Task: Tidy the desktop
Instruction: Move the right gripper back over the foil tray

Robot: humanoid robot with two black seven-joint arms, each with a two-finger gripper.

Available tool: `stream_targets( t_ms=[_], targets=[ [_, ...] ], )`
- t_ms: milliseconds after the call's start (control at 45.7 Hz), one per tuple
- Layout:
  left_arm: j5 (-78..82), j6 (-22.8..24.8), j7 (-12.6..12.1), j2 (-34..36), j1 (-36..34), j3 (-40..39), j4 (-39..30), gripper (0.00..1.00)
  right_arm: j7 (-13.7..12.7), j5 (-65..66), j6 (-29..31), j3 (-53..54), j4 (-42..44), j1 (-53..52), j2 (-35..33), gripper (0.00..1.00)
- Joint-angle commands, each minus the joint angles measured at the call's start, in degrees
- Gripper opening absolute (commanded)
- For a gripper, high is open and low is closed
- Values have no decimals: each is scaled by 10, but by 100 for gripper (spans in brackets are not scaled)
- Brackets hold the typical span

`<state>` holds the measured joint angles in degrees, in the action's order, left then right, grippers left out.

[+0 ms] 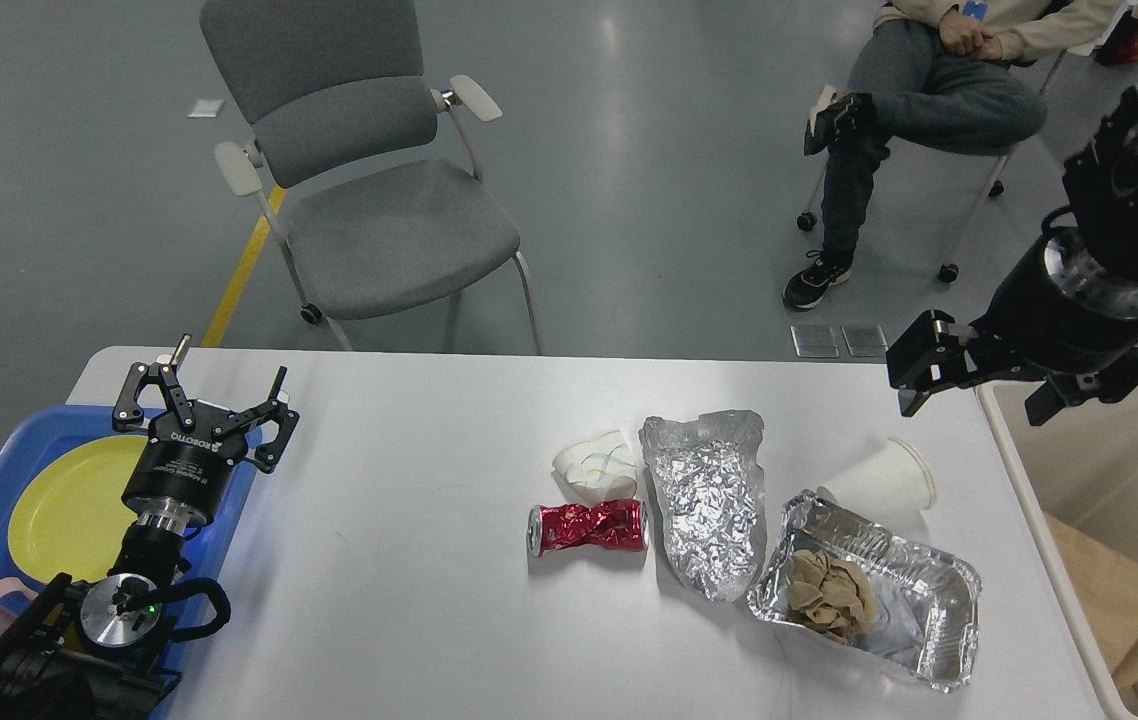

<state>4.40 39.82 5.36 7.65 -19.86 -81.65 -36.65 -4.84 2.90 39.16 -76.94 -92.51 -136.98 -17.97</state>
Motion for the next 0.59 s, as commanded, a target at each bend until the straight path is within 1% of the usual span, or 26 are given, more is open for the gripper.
stream_targets(
  t_ms=[0,328,416,569],
  targets=[
    [0,0,0,1,-1,0,0,96,0,0,-4,3,-45,-28,0,100],
    [0,0,0,0,-1,0,0,96,0,-3,-14,1,-47,-24,-13,99],
    [0,0,0,1,-1,0,0,96,0,-3,-33,-1,-45,-11,-17,98],
    [0,0,0,0,-1,0,0,96,1,6,-76,-8,-20,67,-79,98]
  ],
)
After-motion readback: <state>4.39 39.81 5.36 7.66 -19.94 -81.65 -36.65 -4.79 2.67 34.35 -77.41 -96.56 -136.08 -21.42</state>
